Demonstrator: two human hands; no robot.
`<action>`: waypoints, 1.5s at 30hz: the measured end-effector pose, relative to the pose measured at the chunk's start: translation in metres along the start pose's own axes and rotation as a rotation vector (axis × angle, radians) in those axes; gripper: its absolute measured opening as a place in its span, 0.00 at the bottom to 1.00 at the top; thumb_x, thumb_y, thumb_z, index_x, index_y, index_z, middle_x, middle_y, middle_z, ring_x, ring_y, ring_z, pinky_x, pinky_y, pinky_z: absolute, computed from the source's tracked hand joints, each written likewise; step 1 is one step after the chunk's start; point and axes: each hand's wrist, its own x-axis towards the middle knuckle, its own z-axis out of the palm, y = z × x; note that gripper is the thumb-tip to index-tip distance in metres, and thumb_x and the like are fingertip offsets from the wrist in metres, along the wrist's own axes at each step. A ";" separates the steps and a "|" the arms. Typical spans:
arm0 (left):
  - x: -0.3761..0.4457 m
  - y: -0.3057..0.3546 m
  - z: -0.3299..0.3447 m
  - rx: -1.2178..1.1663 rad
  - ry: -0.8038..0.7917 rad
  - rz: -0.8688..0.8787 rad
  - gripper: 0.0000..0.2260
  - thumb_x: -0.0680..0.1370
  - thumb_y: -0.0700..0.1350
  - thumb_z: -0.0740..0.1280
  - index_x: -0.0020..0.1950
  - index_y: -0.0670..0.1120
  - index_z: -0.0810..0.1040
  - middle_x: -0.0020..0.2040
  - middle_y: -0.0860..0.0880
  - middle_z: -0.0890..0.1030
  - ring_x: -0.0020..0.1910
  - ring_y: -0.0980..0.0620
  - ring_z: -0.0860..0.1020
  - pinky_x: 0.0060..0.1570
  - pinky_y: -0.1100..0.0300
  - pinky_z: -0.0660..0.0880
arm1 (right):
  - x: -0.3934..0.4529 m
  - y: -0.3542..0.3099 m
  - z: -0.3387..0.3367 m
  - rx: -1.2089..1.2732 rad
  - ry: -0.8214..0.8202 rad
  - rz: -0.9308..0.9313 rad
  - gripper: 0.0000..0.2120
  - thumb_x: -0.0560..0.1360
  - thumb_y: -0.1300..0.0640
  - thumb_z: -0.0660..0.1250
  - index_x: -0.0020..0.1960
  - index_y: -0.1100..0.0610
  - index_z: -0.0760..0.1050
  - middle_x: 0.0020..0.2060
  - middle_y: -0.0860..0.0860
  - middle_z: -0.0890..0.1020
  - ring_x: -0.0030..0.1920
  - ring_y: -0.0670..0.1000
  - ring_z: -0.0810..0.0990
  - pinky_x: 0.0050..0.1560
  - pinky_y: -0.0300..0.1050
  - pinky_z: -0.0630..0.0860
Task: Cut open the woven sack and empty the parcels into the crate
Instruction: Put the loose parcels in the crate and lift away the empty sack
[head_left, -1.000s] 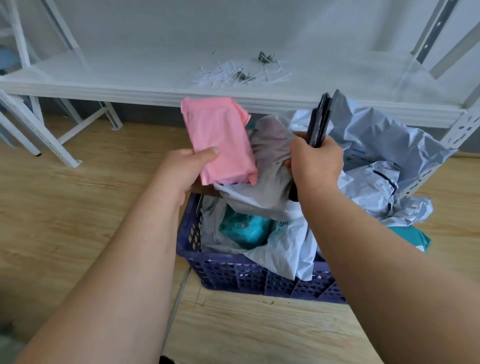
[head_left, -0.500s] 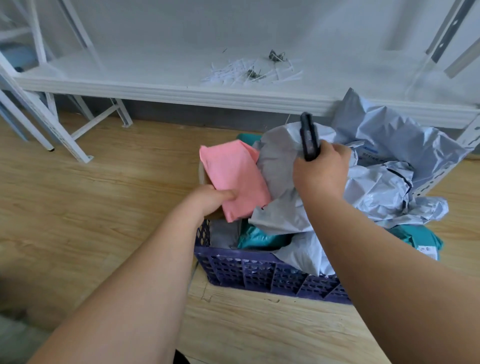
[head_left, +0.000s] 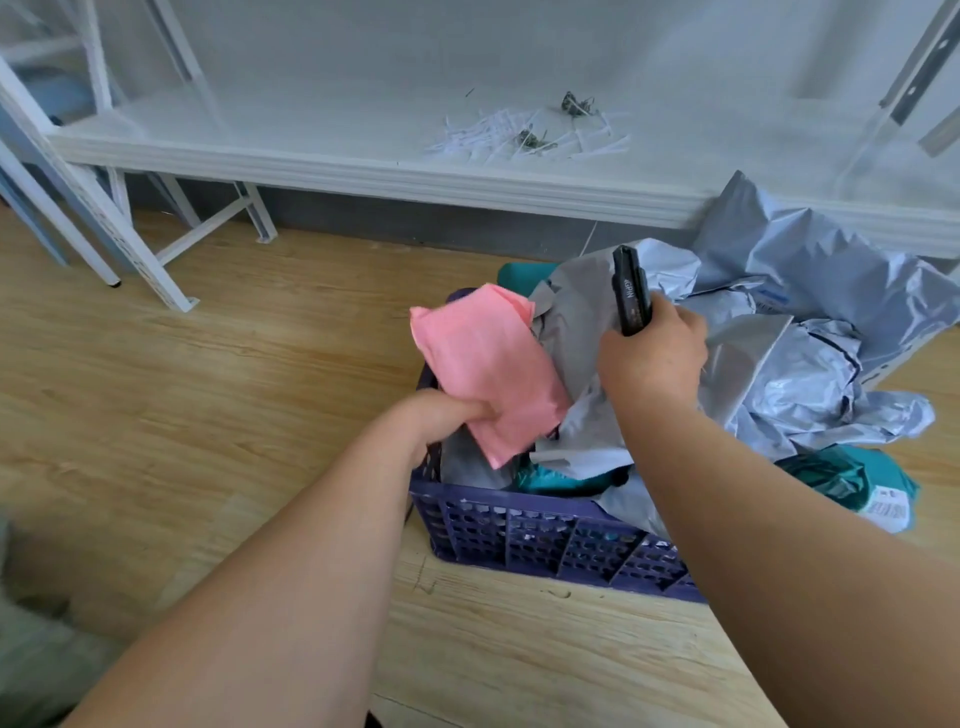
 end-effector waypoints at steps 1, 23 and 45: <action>0.002 0.006 -0.004 0.015 0.029 0.056 0.25 0.70 0.53 0.74 0.63 0.45 0.75 0.63 0.46 0.78 0.54 0.48 0.75 0.53 0.53 0.72 | 0.002 0.001 -0.002 0.003 0.016 0.000 0.15 0.75 0.58 0.58 0.59 0.53 0.76 0.63 0.53 0.69 0.61 0.59 0.70 0.53 0.46 0.69; 0.009 -0.007 0.008 0.719 0.464 0.094 0.08 0.78 0.43 0.64 0.50 0.39 0.79 0.49 0.41 0.81 0.46 0.42 0.80 0.43 0.54 0.77 | 0.023 0.061 -0.001 -0.195 -0.136 -0.029 0.17 0.73 0.61 0.62 0.61 0.56 0.75 0.60 0.58 0.71 0.54 0.62 0.75 0.54 0.47 0.70; -0.018 0.023 0.028 0.979 -0.114 -0.003 0.16 0.79 0.51 0.63 0.60 0.41 0.77 0.49 0.47 0.78 0.43 0.50 0.75 0.43 0.58 0.72 | 0.010 0.045 -0.006 -0.182 -0.025 -0.041 0.16 0.74 0.59 0.62 0.61 0.53 0.75 0.61 0.54 0.70 0.59 0.59 0.72 0.53 0.50 0.70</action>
